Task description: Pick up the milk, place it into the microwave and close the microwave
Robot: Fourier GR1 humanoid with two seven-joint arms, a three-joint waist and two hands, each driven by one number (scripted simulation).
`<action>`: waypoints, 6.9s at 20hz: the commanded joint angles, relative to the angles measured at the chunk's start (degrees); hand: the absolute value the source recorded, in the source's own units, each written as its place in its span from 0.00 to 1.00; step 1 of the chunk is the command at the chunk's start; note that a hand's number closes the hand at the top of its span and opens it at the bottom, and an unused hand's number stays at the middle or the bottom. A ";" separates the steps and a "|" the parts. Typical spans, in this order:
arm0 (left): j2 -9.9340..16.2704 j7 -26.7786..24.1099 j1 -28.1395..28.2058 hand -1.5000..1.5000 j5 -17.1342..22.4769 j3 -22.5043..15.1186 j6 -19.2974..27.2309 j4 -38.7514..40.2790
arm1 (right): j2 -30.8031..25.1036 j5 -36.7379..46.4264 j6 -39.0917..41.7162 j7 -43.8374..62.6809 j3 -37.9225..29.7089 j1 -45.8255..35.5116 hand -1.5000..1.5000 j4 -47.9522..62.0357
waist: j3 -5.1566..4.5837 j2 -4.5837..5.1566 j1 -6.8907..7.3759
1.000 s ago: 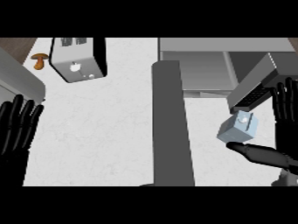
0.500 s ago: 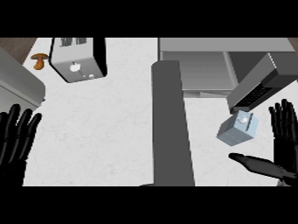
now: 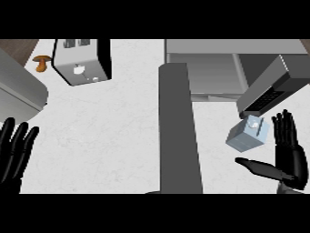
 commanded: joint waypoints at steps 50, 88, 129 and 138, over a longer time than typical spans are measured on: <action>-0.39 -5.20 5.61 0.00 2.44 4.97 -3.29 1.65 | 4.67 4.88 -4.70 -9.81 14.55 -2.36 1.00 4.74 | -0.07 -0.14 -0.19; 3.02 -3.09 0.25 0.00 3.38 8.28 -7.07 5.96 | -8.88 20.90 -40.20 3.29 7.41 -57.54 0.00 63.16 | 0.15 2.28 5.97; 0.02 -3.66 3.19 0.00 -3.47 2.52 -6.45 3.70 | -14.19 12.91 -27.88 -7.11 -2.44 -55.22 0.00 60.85 | 0.12 1.12 2.65; -1.83 -7.86 6.98 0.00 -5.04 -1.36 -5.54 5.48 | -10.80 9.76 -22.45 -8.85 -4.49 -51.60 0.00 59.49 | 0.02 0.53 1.51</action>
